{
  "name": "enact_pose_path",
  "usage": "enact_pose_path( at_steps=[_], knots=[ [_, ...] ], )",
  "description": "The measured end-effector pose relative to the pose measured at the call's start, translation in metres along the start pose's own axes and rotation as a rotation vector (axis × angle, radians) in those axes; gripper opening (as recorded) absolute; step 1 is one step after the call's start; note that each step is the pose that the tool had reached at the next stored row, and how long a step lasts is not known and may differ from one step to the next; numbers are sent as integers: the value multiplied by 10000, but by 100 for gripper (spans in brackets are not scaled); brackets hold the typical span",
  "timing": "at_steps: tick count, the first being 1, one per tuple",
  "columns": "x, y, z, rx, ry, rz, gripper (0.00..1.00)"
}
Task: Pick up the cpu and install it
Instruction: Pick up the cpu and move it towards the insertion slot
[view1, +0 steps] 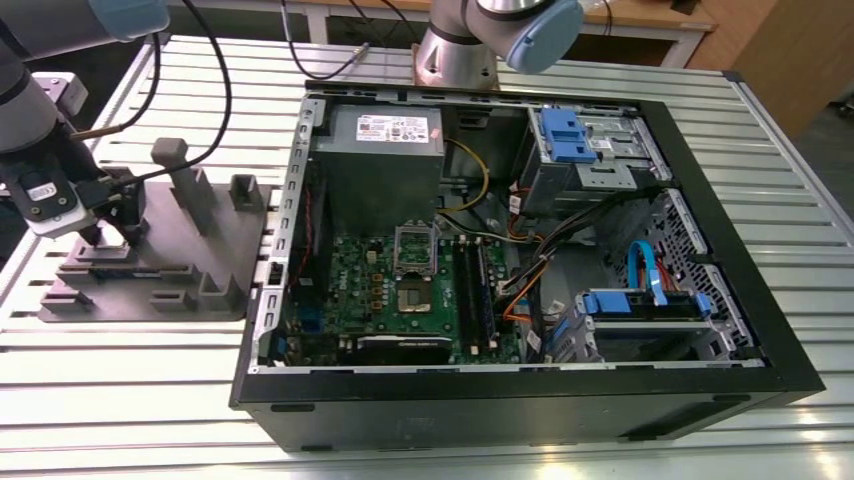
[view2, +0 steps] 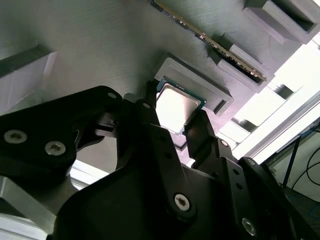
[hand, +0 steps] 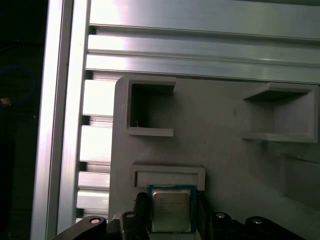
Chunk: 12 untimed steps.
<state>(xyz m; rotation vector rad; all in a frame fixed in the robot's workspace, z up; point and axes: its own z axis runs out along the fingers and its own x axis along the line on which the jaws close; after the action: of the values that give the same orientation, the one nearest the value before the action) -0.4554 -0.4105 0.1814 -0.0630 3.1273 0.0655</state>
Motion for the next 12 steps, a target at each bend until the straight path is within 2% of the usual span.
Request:
enact_pose_path(
  at_steps=[2, 12],
  knots=[
    [0, 0, 0, 0, -1, 0, 47],
    [-1, 2, -42, 0, 0, 0, 47]
  ],
)
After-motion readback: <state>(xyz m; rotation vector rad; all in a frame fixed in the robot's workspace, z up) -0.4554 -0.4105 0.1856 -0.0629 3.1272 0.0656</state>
